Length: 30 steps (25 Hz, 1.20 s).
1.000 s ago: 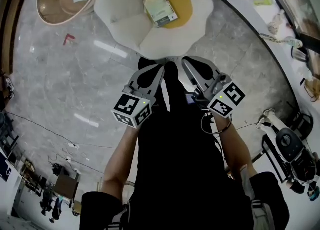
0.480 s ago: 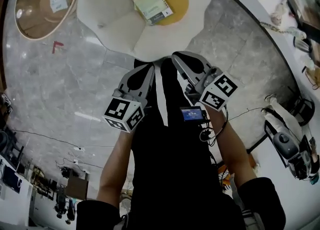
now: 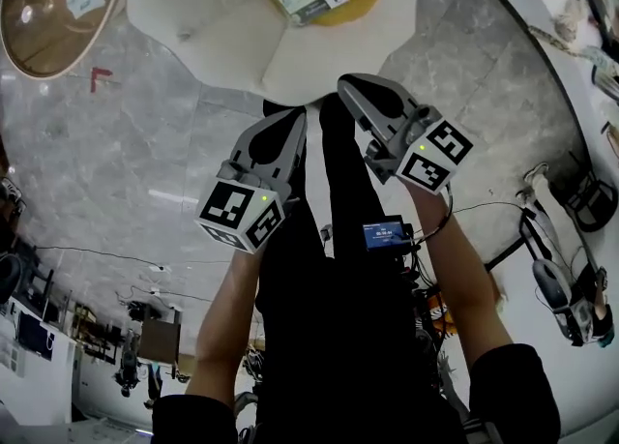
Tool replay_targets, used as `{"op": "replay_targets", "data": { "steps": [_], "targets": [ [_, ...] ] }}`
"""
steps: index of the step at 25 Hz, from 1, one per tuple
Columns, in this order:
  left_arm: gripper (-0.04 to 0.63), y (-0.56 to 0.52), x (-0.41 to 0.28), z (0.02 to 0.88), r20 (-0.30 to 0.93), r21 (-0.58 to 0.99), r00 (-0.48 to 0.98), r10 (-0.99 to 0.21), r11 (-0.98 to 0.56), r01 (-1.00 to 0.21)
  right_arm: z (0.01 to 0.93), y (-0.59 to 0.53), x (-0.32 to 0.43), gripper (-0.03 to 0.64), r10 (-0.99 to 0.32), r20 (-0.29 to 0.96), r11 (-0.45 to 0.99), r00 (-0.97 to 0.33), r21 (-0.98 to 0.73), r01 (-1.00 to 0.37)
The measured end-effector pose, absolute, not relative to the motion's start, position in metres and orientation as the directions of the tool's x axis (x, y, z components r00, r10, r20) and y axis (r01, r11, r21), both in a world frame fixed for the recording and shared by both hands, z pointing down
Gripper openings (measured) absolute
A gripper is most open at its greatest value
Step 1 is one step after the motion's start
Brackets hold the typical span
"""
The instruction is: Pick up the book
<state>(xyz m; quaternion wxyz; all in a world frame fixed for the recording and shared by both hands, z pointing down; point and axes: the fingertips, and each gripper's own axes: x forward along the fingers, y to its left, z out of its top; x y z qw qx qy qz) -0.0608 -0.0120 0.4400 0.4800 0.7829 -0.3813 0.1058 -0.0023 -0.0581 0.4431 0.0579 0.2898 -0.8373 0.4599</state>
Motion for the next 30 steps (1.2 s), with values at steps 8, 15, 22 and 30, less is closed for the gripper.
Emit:
{"op": "replay_targets", "data": {
  "steps": [8,15,22,30],
  "targets": [
    [0.015,-0.011,-0.055,0.485,0.548,0.686,0.71,-0.441,-0.249,-0.684,0.511,-0.062,0.0,0.021,-0.399,0.39,0.356,-0.83,-0.768,-0.532],
    [0.015,-0.003,-0.046,0.522,0.564,0.7,0.724,-0.397,-0.234,-0.674,0.58,-0.07,0.017,0.128,-0.395,0.415,0.286,-0.82,-0.793,-0.539],
    [0.015,-0.004,-0.043,0.543,0.585,0.69,0.713,-0.388,-0.225,-0.688,0.641,-0.077,0.026,0.146,-0.379,0.439,0.253,-0.815,-0.797,-0.548],
    [0.015,-0.013,-0.037,0.564,0.59,0.682,0.702,-0.398,-0.219,-0.698,0.701,-0.093,0.03,0.198,-0.351,0.473,0.243,-0.808,-0.787,-0.567]
  ]
}}
